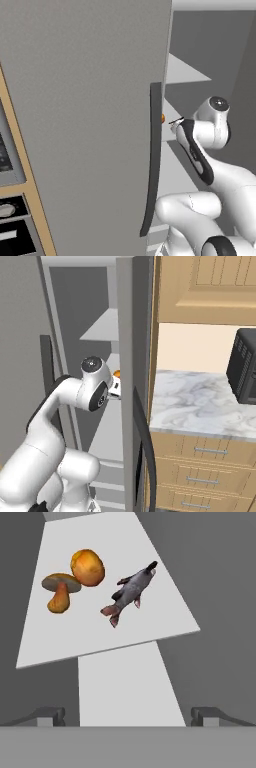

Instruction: Take the fish, mushroom, and peach from the freezer and place them in the bowl on the counter.

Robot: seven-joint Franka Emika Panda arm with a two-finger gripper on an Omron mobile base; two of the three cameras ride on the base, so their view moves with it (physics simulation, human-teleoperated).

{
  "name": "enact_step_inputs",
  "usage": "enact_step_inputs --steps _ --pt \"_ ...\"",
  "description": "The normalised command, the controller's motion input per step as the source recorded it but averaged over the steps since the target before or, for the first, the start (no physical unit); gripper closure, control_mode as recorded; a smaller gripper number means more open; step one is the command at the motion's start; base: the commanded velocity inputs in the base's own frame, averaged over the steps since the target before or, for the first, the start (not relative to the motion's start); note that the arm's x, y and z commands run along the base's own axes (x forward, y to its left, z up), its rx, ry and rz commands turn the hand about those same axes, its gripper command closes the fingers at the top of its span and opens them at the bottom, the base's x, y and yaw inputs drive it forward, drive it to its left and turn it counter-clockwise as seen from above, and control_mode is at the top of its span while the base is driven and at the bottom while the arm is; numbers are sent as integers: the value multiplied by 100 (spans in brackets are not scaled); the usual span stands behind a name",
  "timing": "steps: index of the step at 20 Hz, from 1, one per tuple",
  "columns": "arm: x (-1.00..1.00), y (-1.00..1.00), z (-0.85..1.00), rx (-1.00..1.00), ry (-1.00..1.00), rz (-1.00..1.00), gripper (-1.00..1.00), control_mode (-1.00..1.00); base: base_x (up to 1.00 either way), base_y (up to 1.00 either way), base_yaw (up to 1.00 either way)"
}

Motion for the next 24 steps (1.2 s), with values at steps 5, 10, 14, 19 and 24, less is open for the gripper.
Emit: enact_step_inputs --steps 5,10,14,19,24 --pt "58 0 0 0 2 0 -100 -100 0 0 0" --pt "41 0 0 0 1 0 -100 -100 0 0 0" --pt "42 -6 -11 0 0 0 -100 -100 0 0 0" --pt "45 -3 -31 0 0 0 -100 -100 0 0 0" --pt "41 -5 -30 1 0 0 -100 -100 0 0 0"
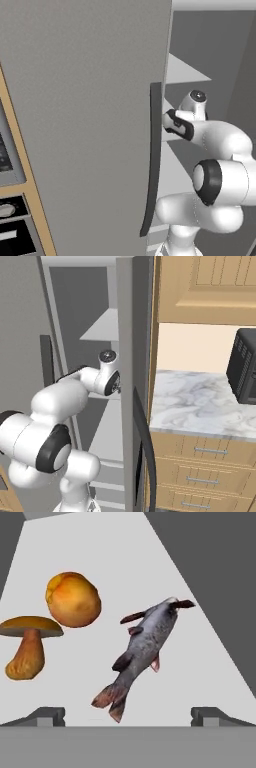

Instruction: Take the fish, mushroom, and peach from the freezer and place them in the bowl on the counter.

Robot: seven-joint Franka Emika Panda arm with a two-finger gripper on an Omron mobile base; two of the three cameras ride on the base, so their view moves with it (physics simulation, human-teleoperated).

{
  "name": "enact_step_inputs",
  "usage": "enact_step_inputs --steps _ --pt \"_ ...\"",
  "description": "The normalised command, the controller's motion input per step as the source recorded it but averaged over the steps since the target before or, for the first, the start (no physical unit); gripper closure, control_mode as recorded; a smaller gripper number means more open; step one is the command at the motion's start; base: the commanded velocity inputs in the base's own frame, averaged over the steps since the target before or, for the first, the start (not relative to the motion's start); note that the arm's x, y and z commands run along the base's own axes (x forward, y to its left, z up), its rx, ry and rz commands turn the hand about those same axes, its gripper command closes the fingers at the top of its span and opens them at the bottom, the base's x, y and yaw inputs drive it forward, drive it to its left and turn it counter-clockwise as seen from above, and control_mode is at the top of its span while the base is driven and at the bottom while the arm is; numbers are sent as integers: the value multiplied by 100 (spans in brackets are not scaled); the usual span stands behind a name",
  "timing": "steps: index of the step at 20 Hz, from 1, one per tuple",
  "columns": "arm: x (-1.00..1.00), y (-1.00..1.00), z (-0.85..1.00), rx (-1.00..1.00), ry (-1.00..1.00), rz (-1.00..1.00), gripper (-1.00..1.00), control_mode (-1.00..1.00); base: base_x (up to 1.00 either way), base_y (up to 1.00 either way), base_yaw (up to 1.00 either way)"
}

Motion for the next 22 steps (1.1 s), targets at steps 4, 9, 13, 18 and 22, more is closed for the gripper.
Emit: enact_step_inputs --steps 4,9,13,18,22 --pt "39 -7 -30 1 0 0 -100 -100 0 0 0" --pt "35 -6 -25 0 0 0 -100 -100 0 0 0" --pt "38 -6 -19 0 0 0 -100 -100 0 0 0" --pt "32 -5 -23 0 1 0 -100 -100 0 0 0" --pt "13 -7 -19 0 0 0 100 -100 0 0 0"
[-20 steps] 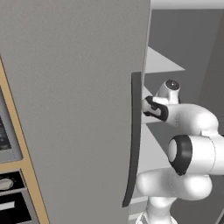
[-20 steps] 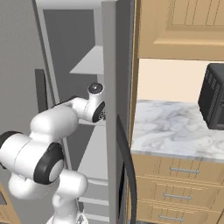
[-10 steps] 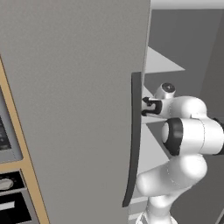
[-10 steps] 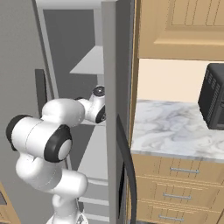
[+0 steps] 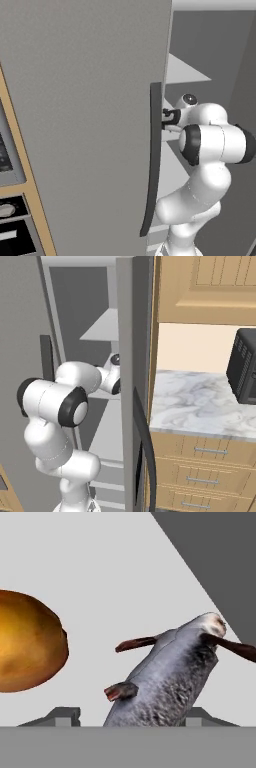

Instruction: Take the fish, mushroom, and peach from the freezer and place them in the bowl on the counter.

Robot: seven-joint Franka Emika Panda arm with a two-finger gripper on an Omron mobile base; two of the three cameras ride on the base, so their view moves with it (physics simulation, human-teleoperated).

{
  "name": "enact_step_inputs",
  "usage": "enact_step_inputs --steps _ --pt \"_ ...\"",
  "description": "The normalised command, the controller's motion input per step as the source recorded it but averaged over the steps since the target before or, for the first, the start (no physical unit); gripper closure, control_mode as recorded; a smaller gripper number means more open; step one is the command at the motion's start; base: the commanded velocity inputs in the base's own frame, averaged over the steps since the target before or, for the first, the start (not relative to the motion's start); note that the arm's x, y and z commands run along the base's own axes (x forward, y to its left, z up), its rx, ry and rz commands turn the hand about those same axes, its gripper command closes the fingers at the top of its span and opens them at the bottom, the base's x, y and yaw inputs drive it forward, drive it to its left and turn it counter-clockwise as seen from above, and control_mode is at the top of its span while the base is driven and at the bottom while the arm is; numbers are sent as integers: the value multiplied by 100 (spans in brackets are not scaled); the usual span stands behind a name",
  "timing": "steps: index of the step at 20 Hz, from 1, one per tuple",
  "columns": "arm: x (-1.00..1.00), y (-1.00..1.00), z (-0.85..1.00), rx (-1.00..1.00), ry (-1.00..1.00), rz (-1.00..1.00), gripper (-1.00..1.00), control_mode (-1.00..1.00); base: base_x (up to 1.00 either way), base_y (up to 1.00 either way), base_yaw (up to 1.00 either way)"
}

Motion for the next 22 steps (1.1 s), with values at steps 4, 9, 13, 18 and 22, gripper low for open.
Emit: enact_step_inputs --steps 4,9,13,18,22 --pt "-3 0 -1 0 0 0 100 -100 0 0 0" --pt "-37 0 0 0 2 0 100 -100 0 0 0" --pt "-91 7 14 0 0 3 100 -100 0 0 0" --pt "-81 29 28 0 0 9 100 -100 0 0 0" --pt "-76 11 44 0 0 11 100 -100 0 0 0"
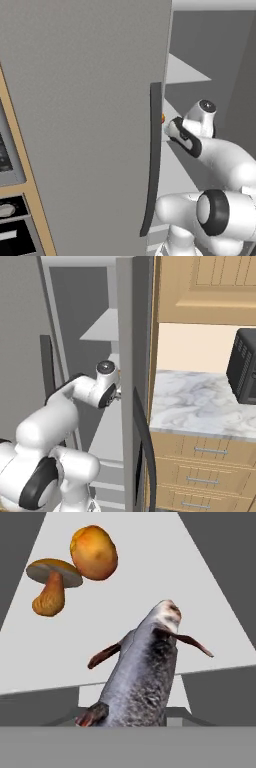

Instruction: Take the fish, mushroom, and peach from the freezer and place them in the bowl on the counter.

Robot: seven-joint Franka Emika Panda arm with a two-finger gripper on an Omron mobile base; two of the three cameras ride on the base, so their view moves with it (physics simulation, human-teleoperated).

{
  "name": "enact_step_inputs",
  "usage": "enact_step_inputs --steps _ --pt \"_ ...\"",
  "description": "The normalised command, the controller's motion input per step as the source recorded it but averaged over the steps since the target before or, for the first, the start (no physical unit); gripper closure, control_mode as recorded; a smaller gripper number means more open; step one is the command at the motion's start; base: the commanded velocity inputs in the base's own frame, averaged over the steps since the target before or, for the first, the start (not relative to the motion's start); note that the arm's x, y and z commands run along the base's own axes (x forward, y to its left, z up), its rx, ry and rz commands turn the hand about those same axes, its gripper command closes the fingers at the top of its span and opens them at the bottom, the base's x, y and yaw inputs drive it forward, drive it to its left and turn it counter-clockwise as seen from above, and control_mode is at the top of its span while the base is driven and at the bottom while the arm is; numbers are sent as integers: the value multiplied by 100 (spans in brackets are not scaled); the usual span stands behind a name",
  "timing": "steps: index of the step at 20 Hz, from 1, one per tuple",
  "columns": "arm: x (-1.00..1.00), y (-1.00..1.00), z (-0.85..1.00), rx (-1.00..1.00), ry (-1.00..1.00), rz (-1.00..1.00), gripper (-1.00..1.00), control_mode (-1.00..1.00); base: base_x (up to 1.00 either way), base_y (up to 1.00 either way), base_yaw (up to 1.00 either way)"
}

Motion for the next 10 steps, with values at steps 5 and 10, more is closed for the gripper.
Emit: enact_step_inputs --steps 5,10 --pt "-82 6 57 0 0 5 100 -100 0 0 0" --pt "-92 16 64 0 1 0 100 -100 0 0 0"
